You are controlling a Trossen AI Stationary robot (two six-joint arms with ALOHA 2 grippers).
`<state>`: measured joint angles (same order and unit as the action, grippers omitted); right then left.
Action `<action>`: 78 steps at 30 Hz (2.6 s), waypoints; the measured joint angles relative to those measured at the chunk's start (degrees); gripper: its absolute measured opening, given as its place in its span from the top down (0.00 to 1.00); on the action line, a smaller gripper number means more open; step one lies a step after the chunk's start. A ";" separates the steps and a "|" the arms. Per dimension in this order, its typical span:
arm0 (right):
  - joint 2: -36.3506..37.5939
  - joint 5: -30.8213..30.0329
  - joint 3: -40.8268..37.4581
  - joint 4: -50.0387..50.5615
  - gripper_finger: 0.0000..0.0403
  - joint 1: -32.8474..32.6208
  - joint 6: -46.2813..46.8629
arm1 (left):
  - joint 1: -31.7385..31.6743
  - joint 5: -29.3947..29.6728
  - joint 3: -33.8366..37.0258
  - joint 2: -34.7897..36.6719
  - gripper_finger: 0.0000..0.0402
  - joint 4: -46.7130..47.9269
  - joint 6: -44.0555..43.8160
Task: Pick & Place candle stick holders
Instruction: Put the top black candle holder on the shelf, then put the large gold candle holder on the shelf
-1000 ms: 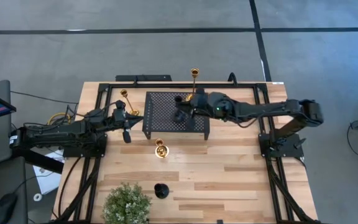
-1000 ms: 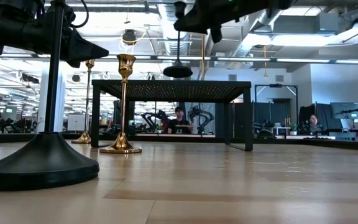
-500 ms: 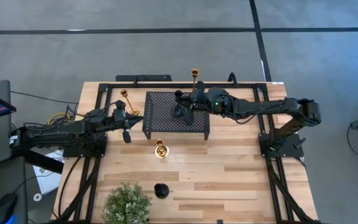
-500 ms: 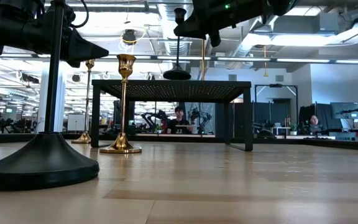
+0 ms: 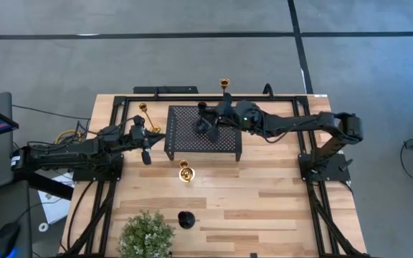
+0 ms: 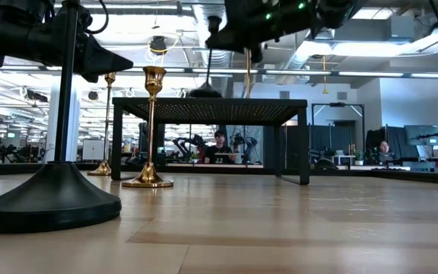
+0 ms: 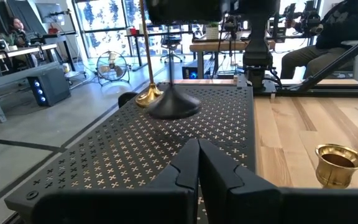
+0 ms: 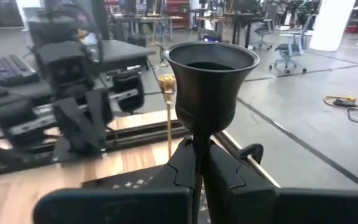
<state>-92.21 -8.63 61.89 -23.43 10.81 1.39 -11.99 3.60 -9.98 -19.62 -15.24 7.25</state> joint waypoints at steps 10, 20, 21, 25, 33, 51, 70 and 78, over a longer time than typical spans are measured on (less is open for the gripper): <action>0.07 -0.78 -0.07 0.20 1.00 2.45 1.48 | 0.00 0.00 0.00 -0.01 0.98 -0.20 0.01; 0.09 -0.86 -0.07 4.02 1.00 2.27 1.67 | 0.02 0.00 0.00 0.00 0.98 -0.21 0.00; 0.09 -0.86 -0.07 3.92 1.00 2.28 1.67 | 0.02 0.00 0.00 -0.01 0.98 -0.22 0.00; 0.09 -0.85 -0.07 4.43 1.00 2.29 1.68 | 0.00 0.00 0.00 0.00 0.98 -0.22 0.00; 0.09 -0.86 -0.07 5.07 1.00 2.01 1.68 | 0.01 0.00 0.00 -0.01 0.98 -0.22 0.01; 0.09 -0.43 -0.07 5.40 0.92 1.59 3.17 | 0.02 0.00 0.00 0.00 0.98 -0.22 0.00; 0.09 -0.38 -0.07 5.36 0.57 1.53 2.70 | 0.02 0.00 0.00 0.00 0.98 -0.22 0.00; 3.72 -0.38 -0.09 11.13 0.42 1.00 2.53 | 0.00 0.00 0.00 0.00 0.98 -0.22 0.00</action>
<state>-88.49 -9.02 61.80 -12.30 11.81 3.92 -11.99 3.60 -9.98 -19.62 -15.46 7.25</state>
